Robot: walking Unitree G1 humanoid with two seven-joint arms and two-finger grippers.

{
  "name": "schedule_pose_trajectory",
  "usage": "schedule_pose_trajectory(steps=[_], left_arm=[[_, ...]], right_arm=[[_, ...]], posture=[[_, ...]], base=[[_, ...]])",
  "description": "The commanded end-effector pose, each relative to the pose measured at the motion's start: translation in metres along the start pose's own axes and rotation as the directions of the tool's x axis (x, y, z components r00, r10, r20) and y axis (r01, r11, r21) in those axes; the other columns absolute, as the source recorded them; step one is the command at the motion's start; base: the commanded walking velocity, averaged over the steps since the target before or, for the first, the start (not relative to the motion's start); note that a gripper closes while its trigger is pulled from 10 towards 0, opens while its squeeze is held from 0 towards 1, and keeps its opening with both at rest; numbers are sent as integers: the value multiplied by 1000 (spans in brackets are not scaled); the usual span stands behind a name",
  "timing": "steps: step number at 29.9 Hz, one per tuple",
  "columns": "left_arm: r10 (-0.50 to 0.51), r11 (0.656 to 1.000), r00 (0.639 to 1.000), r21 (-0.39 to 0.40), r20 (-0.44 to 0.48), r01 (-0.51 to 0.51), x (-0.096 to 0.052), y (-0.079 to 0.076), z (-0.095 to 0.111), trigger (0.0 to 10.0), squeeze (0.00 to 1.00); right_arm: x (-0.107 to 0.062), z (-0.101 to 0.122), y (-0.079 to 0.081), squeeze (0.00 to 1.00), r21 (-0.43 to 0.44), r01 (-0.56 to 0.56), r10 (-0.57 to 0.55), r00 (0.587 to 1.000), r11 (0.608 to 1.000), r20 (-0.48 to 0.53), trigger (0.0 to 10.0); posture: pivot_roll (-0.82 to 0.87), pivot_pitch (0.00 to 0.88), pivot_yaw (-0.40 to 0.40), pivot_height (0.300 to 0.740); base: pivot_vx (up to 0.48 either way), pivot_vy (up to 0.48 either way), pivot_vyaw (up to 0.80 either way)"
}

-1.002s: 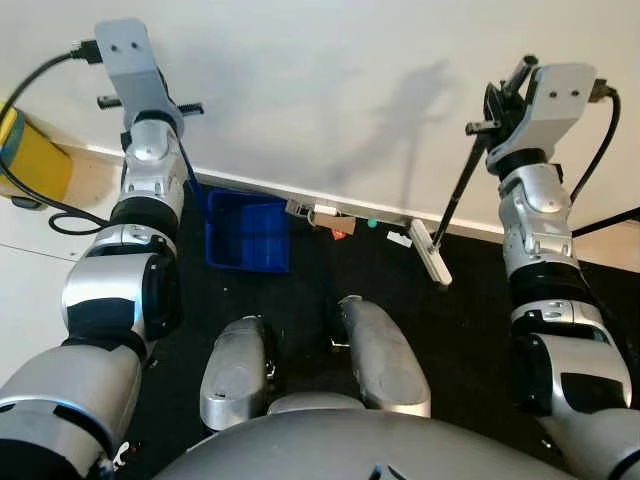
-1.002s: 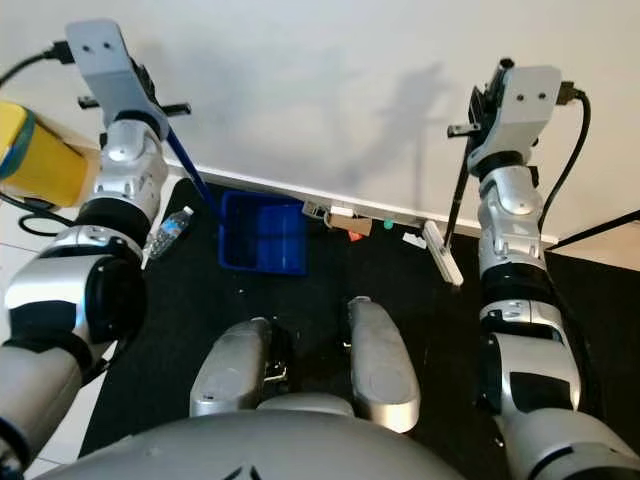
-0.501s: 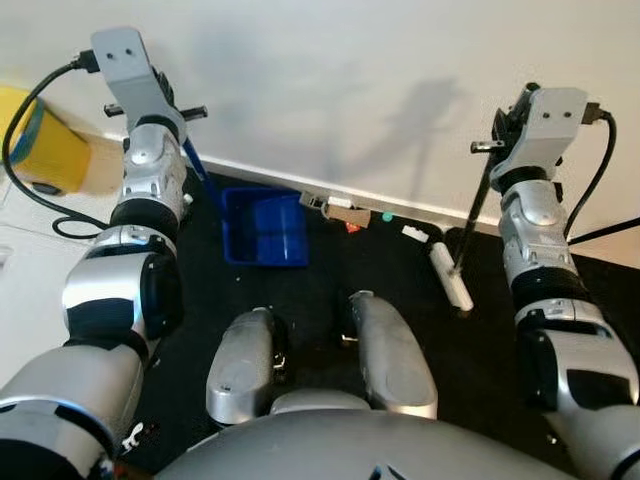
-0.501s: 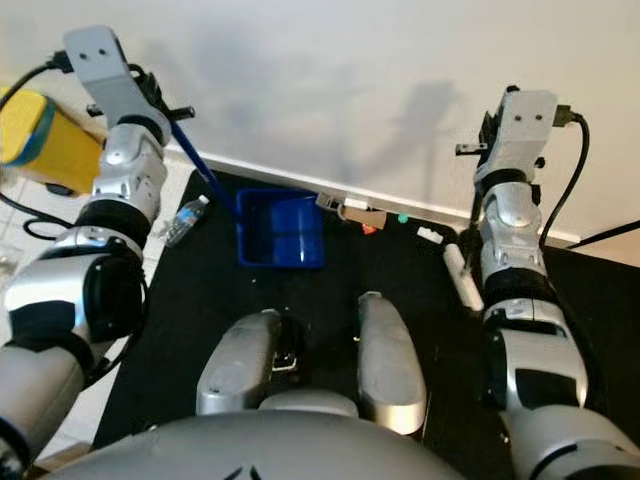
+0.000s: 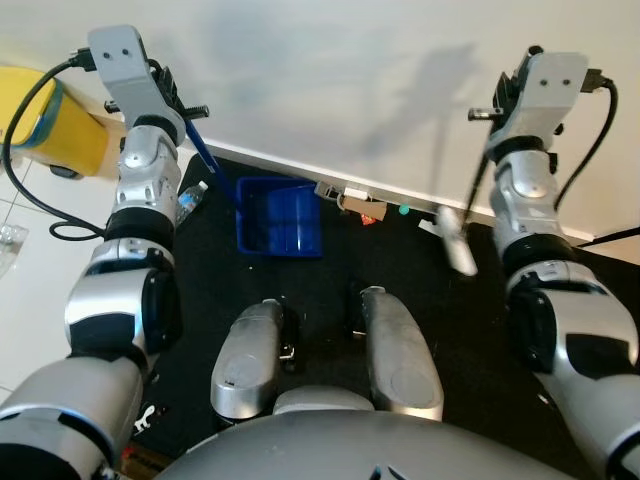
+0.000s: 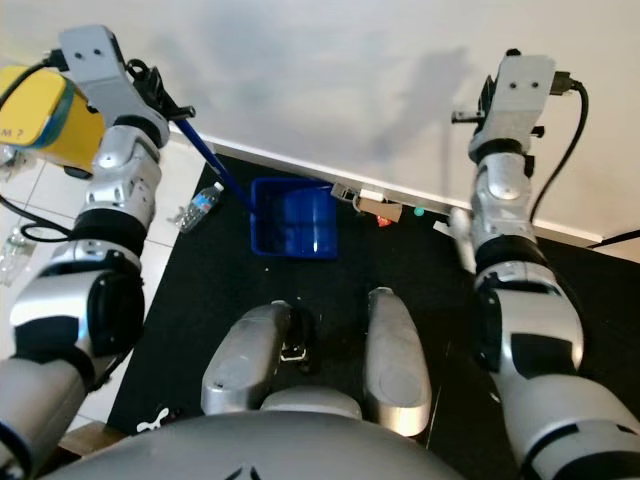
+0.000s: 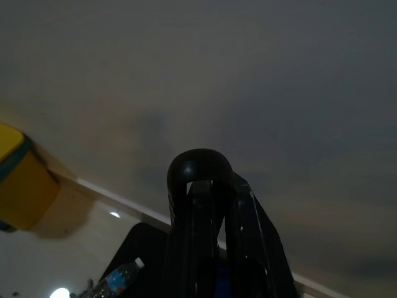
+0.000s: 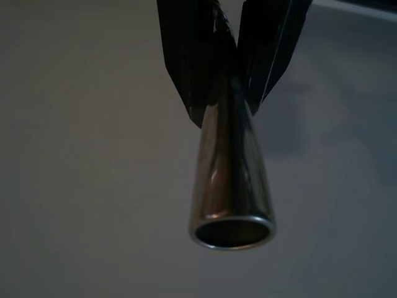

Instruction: Sweep floor

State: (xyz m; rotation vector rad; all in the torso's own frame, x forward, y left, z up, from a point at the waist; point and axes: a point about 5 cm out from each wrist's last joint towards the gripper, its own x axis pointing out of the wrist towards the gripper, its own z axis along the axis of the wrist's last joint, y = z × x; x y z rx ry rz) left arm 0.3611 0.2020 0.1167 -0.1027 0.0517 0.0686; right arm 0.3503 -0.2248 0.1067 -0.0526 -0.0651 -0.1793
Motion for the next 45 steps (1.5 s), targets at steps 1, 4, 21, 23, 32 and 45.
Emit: schedule_pose_trajectory(steps=[1, 4, 21, 23, 32, 45], left_arm=[[-30, 999, 999, -24, -27, 29, -8, -3, -8, 10000, 0], [-33, 999, 999, -24, -24, 32, -11, -2, -9, 10000, 0], [-69, 997, 997, -35, -39, 68, -25, -9, -4, 10000, 0], [-80, 996, 996, -35, -43, 79, -28, -10, -2, 10000, 0], [-78, 995, 994, -72, -71, 73, -37, -12, -10, 10000, 0], [18, 993, 998, -117, -61, -25, -16, -33, 2, 10000, 0]], right_arm=[[-2, -5, 3, 0, -8, 8, -8, 1000, 1000, -14, 10000], [-2, -7, 5, 0, -16, 0, -1, 1000, 1000, -23, 10000], [-5, -11, -22, 0, 51, 104, -102, 994, 993, -39, 10000], [-3, -10, -19, 0, 103, 103, -99, 994, 989, -48, 10000], [16, 11, 12, 0, 152, -24, 29, 999, 988, -30, 10000], [22, 24, 56, 0, 191, -243, 251, 968, 951, -19, 10000]], posture=[[316, 211, 90, 740], [331, 212, 90, 740], [339, 230, 98, 740], [353, 232, 104, 740], [401, 233, 95, 740], [388, 229, 75, 740]], base=[[0, 0, 0], [0, 0, 0], [0, 0, 0], [0, 0, 0], [0, 0, 0], [0, 0, 0]])
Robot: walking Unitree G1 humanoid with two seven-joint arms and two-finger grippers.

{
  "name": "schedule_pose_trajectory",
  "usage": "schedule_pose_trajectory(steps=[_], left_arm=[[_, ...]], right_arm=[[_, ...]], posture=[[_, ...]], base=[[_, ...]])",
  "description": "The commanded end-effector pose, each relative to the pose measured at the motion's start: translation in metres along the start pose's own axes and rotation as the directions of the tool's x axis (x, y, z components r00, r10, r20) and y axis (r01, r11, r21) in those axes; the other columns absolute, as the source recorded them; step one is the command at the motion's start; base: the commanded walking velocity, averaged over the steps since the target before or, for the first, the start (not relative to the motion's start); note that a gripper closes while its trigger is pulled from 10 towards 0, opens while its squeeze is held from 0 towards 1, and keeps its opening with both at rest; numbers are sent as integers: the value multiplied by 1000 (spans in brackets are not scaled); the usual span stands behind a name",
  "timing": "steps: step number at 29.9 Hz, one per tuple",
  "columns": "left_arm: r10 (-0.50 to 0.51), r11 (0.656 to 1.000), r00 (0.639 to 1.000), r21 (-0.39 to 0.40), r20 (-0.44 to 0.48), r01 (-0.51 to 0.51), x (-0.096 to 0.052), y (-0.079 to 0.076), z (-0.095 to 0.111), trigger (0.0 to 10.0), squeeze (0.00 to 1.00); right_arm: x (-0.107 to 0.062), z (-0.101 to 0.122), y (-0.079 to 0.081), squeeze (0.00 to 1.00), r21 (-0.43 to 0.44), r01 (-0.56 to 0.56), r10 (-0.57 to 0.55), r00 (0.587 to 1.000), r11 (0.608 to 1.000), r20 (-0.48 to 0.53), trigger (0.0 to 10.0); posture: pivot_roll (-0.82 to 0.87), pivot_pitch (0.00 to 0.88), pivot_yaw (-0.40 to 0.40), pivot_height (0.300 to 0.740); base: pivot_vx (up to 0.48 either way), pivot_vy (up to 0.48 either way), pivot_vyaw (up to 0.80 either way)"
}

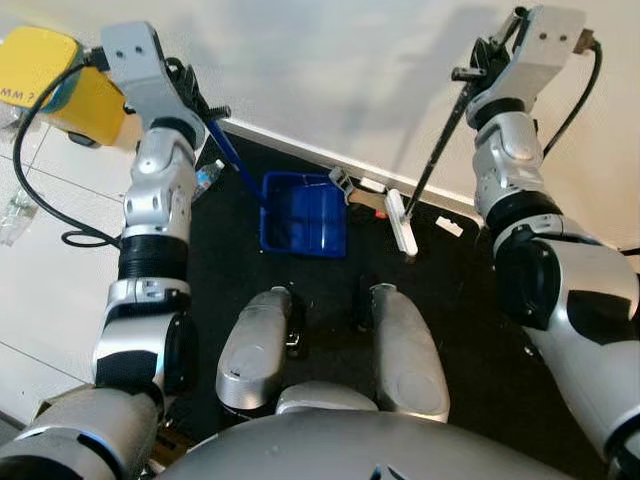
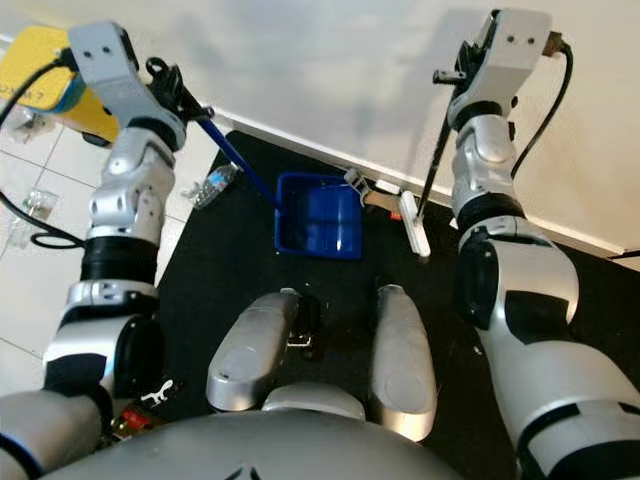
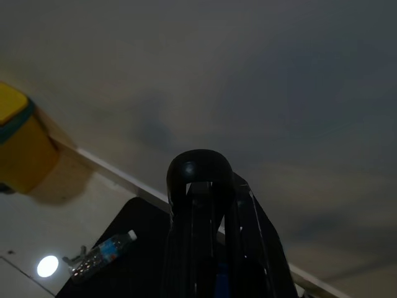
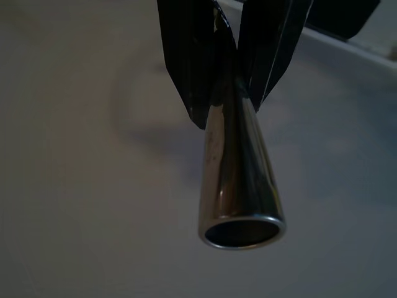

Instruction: Sweep floor

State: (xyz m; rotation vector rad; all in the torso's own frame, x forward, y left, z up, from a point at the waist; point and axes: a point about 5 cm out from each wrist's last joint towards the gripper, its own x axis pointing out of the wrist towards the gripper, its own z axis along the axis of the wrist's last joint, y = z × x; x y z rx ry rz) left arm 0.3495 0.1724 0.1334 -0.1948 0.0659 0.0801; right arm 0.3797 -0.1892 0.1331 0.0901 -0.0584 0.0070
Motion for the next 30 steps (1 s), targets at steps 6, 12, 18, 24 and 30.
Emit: schedule_pose_trajectory(steps=[6, 12, 18, 24, 30], left_arm=[[19, 999, 999, -39, -49, -21, -1, 1, -13, 10000, 0], [25, 998, 998, -51, -63, -28, -3, 3, -18, 10000, 0], [16, 998, 997, -58, -71, -21, -4, 0, -22, 10000, 0], [14, 997, 996, -70, -85, -20, -4, -2, -27, 10000, 0], [8, 997, 996, -73, -93, -14, -4, -4, -30, 10000, 0]], right_arm=[[1, -11, 52, 0, 77, -250, 254, 966, 965, -54, 10000], [-3, -13, 81, 0, 72, -437, 441, 896, 897, -51, 10000], [-3, -5, 86, 0, 29, -523, 524, 852, 852, 2, 10000], [-3, 26, 73, 0, -142, -572, 589, 792, 808, 161, 10000], [-10, 36, 39, 0, -229, -472, 518, 828, 851, 216, 10000]], posture=[[395, 234, 76, 740], [384, 237, 68, 740], [364, 239, 60, 740], [334, 240, 50, 740], [320, 234, 53, 740]], base=[[0, 0, 0], [0, 0, 0], [0, 0, 0], [0, 0, 0], [0, 0, 0]])
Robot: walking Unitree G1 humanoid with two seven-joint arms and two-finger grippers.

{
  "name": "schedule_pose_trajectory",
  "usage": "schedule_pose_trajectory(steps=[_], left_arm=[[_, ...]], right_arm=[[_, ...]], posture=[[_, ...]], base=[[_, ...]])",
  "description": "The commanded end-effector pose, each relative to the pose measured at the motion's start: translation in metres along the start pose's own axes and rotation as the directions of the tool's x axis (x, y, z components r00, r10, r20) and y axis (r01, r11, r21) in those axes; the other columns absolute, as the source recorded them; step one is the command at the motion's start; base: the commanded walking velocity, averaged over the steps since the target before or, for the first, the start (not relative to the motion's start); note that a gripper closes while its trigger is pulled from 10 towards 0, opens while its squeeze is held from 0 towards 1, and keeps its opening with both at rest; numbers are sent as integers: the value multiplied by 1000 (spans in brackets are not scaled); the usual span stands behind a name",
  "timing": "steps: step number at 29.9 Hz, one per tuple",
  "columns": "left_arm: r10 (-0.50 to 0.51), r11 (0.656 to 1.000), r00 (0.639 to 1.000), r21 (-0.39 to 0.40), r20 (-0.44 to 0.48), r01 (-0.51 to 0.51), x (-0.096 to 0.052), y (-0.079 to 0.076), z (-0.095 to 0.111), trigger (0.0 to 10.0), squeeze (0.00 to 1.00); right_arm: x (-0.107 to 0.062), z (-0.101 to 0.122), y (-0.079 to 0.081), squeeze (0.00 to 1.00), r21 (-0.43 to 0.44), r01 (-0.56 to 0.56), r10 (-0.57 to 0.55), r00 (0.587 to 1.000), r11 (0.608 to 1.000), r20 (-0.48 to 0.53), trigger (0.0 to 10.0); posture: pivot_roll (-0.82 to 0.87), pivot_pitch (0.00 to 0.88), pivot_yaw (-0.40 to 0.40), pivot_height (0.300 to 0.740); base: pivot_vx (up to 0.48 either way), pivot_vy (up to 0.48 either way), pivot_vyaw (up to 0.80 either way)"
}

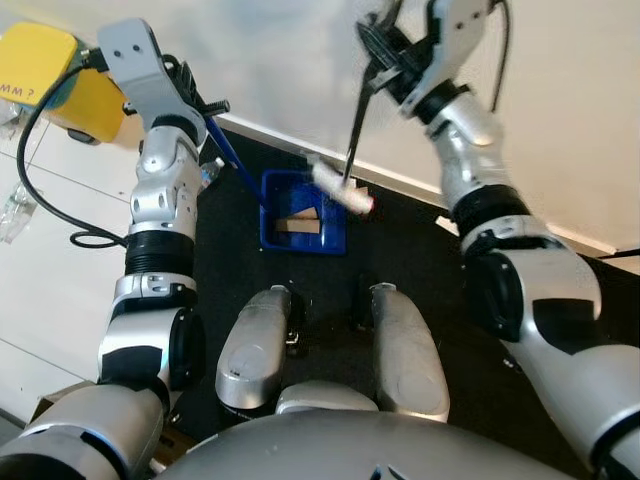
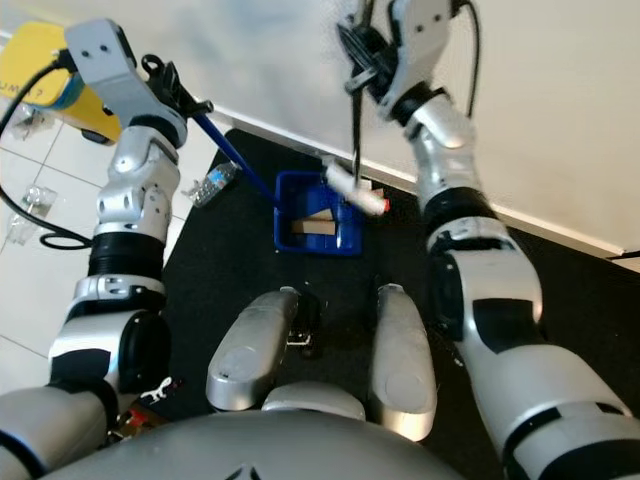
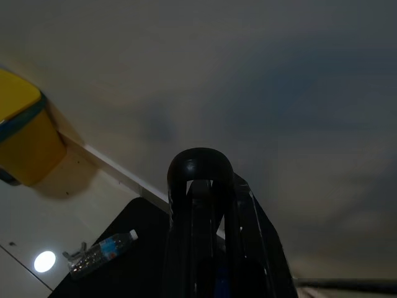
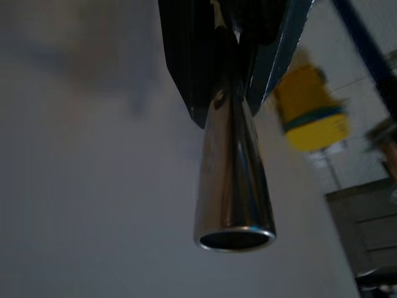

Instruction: Sweep floor

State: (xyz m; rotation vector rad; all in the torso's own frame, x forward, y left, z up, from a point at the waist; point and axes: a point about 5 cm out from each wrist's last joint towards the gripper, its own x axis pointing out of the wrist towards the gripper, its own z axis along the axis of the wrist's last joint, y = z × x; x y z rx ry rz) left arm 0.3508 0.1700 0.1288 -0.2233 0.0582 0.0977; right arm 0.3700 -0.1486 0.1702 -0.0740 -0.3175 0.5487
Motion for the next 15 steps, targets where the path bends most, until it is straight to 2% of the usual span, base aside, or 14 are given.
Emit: schedule_pose_trajectory(steps=[1, 7, 11, 13, 15], left_arm=[[-7, 999, 995, -42, -102, 2, -5, -2, -25, 10000, 0], [-8, 999, 995, -34, -101, 5, -4, -1, -24, 10000, 0], [-9, 1000, 995, -31, -99, 6, -3, 0, -23, 10000, 0], [-10, 1000, 996, -23, -93, 8, -4, 2, -21, 10000, 0], [-7, 1000, 996, -19, -91, 5, -4, 4, -21, 10000, 0]], right_arm=[[-11, 0, -8, 0, -40, 59, -59, 998, 997, 20, 10000], [-30, -20, -20, 0, -11, 186, -186, 980, 982, -63, 10000], [-33, -27, -21, 0, 2, 219, -218, 971, 976, -99, 10000], [-38, -41, -18, 0, -29, 239, -240, 949, 971, -205, 10000], [-41, -49, -16, 0, -47, 246, -249, 932, 968, -264, 10000]], posture=[[320, 234, 53, 740], [331, 233, 71, 740], [337, 231, 74, 740], [348, 229, 75, 740], [357, 227, 76, 740]], base=[[0, 0, 0], [0, 0, 0], [0, 0, 0], [0, 0, 0], [0, 0, 0]])
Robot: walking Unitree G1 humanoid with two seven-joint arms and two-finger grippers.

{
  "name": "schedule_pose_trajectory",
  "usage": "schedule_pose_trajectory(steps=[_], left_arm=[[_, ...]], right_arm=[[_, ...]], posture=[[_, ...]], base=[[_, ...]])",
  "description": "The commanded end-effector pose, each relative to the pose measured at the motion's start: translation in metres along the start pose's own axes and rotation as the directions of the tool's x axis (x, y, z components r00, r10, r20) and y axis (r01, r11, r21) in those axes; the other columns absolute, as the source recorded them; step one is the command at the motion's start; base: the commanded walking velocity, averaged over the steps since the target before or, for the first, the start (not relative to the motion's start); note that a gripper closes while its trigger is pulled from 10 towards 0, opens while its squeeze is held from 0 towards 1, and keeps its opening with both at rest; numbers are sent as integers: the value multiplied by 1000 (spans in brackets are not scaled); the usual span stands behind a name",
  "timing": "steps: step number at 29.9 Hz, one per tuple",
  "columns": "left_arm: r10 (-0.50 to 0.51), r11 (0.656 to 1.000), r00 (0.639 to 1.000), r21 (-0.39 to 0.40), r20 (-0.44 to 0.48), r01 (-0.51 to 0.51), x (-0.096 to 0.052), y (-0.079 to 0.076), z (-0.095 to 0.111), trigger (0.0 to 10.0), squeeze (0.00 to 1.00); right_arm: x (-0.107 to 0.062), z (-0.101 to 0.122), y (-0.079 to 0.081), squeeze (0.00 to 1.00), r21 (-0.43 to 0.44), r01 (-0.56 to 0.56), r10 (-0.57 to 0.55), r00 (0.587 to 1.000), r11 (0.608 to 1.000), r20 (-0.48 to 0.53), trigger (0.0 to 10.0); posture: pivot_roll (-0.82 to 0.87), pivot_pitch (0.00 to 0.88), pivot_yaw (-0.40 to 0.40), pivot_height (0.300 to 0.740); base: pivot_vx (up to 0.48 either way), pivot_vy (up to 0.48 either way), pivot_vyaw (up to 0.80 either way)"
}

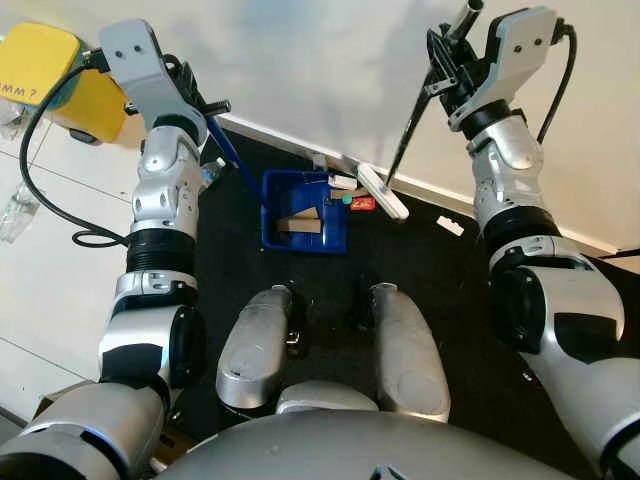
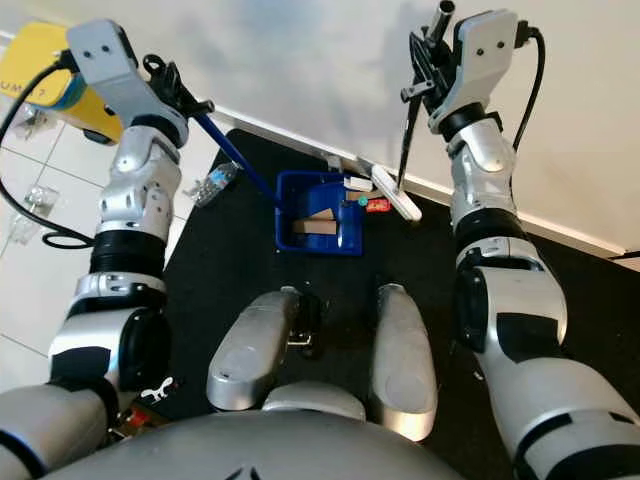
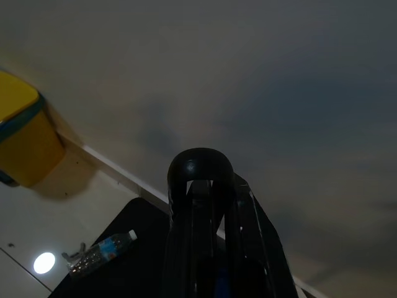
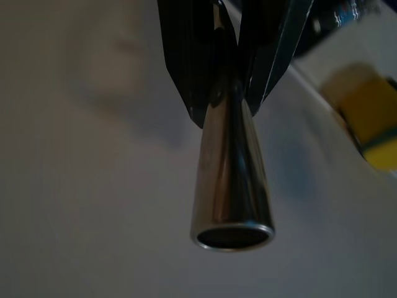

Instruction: Sweep floor

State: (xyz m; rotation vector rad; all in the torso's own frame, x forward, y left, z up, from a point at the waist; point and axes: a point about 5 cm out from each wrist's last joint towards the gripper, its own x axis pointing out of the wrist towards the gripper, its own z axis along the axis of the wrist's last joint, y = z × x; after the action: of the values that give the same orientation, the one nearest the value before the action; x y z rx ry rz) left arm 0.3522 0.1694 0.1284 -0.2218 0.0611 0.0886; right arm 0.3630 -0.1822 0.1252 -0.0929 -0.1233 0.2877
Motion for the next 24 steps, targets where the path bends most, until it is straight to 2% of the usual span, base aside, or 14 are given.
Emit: schedule_pose_trajectory(steps=[1, 6, 9, 12, 18, 20, 22, 24], left_arm=[[3, 1000, 996, -20, -86, -5, -6, 5, -20, 10000, 0], [9, 1000, 997, -14, -83, -10, -7, 8, -19, 10000, 0], [8, 1000, 997, -10, -79, -9, -7, 8, -18, 10000, 0], [8, 1000, 998, 1, -65, -7, -9, 12, -12, 10000, 0], [11, 1000, 999, 6, -53, -11, -15, 18, -7, 10000, 0], [10, 1000, 999, 5, -50, -10, -19, 18, -6, 10000, 0], [2, 1000, 999, 2, -48, -2, -25, 17, -5, 10000, 0], [-2, 1000, 999, 3, -48, 2, -26, 17, -5, 10000, 0]], right_arm=[[-4, -13, 1, 0, -23, 8, -9, 996, 1000, -83, 10000], [-2, -20, 5, 0, 0, 59, -59, 988, 998, -146, 10000], [1, -19, 6, 0, 25, 78, -73, 986, 997, -147, 10000], [10, -12, 11, 0, 87, 100, -88, 987, 991, -133, 10000], [19, -3, 17, 0, 136, 96, -82, 991, 986, -103, 10000], [23, 1, 20, 0, 170, 89, -74, 993, 981, -91, 10000], [30, 6, 29, 0, 239, 70, -53, 996, 968, -76, 10000], [32, 7, 32, 0, 259, 62, -45, 996, 964, -72, 10000]], posture=[[359, 227, 76, 740], [367, 227, 78, 740], [393, 232, 82, 740], [438, 242, 90, 740], [468, 251, 90, 740], [490, 256, 89, 740], [500, 258, 89, 740], [506, 258, 89, 740]], base=[[0, 0, 0], [0, 0, 0], [0, 0, 0], [0, 0, 0], [0, 0, 0], [0, 0, 0], [0, 0, 0], [0, 0, 0]])
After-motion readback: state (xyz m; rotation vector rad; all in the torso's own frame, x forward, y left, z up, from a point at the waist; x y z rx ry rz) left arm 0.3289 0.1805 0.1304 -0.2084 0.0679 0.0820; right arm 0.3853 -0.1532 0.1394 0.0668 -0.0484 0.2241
